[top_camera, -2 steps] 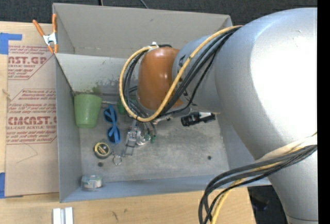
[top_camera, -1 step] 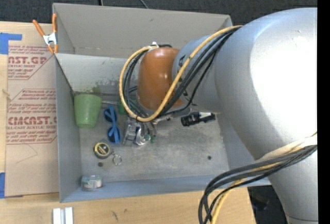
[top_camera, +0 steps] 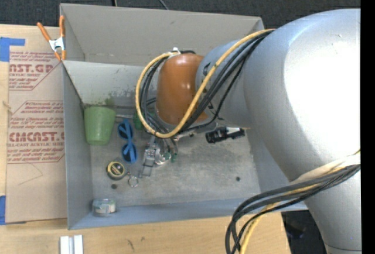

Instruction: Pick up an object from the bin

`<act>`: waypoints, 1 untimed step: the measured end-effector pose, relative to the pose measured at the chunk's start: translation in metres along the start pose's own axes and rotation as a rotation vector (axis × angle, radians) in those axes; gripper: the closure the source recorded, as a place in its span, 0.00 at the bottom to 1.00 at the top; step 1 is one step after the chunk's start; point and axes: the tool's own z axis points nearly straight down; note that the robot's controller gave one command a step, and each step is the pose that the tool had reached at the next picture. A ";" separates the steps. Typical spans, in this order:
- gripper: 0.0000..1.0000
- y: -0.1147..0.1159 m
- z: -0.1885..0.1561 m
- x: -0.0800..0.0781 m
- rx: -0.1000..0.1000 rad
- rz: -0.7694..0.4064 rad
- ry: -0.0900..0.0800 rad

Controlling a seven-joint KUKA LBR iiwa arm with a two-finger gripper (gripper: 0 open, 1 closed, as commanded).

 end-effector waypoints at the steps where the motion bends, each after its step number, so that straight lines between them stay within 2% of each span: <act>1: 0.00 0.037 0.001 -0.016 0.001 -0.538 0.007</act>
Offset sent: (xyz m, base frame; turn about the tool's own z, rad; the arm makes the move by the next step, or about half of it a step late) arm 0.0245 0.0308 0.0003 -0.5343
